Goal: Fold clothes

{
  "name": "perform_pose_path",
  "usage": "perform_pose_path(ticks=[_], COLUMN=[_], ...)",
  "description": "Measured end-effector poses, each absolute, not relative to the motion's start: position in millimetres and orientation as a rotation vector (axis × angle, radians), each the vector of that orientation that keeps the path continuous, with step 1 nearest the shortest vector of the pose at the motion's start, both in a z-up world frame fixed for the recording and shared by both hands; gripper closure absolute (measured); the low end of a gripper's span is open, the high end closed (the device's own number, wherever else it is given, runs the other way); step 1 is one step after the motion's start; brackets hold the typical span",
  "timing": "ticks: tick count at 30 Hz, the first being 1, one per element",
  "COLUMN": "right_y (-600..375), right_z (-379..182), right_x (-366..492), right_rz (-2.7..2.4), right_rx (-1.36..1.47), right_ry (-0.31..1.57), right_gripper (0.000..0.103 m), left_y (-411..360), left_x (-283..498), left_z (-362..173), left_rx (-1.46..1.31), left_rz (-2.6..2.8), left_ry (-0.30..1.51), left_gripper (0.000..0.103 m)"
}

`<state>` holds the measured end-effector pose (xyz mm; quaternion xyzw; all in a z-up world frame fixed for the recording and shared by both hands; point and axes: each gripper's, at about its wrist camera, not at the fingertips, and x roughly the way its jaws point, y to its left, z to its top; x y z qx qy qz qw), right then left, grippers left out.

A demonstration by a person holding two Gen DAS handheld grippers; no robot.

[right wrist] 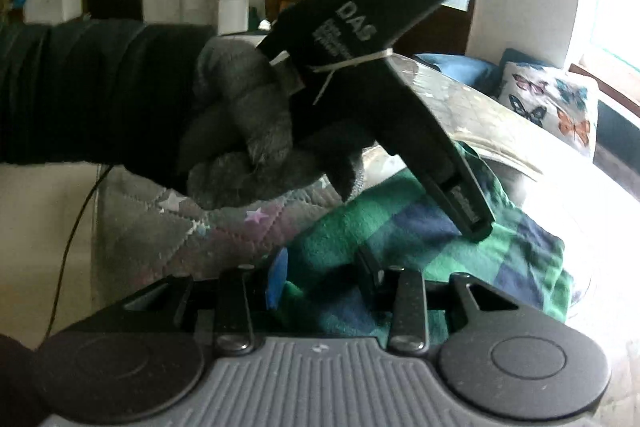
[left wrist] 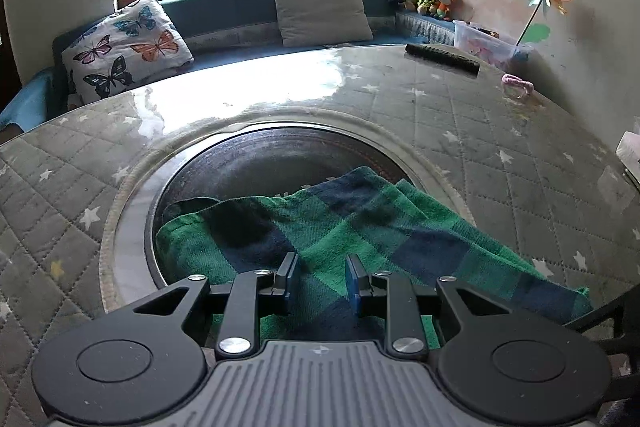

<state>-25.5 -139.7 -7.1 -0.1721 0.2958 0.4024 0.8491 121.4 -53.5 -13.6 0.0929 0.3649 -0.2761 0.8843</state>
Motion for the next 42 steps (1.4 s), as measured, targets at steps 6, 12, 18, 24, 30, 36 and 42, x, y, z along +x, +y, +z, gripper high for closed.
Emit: perform_pose_path(ticks=[6,12,18,24,30,36,42], right_y=[-169,-207,-234,-249,-255,-254,-245], right_z=[8,-1,1,25,15,-3,9], right_x=[-35,-35,-49,-38,-4,10,27], right_rz=[0.789,0.69,0.676,0.645,0.601,0.57,0.564], right_rx=[-0.293,-0.23,-0.176,-0.101,-0.018,-0.043,-0.052], right_ry=[0.623,0.706,0.74,0.685,0.706,0.77,0.722], right_gripper=[0.066,0.067,0.068,0.068,0.069,0.071,0.071], left_y=[-53,-55,-50,-41,-39,-41,-42], left_x=[118,115,102,71,49,41,37], left_z=[-13,-13,-6,3,-1,-9,-6], left_rx=[0.184,0.189,0.181,0.187,0.191,0.182,0.161], left_rz=[-0.575,-0.567,-0.567,-0.585,-0.592,-0.6,-0.603], left_ry=[0.754,0.747,0.718,0.675,0.678,0.685,0.682], left_gripper=[0.075,0.075,0.075,0.073,0.072,0.062,0.059])
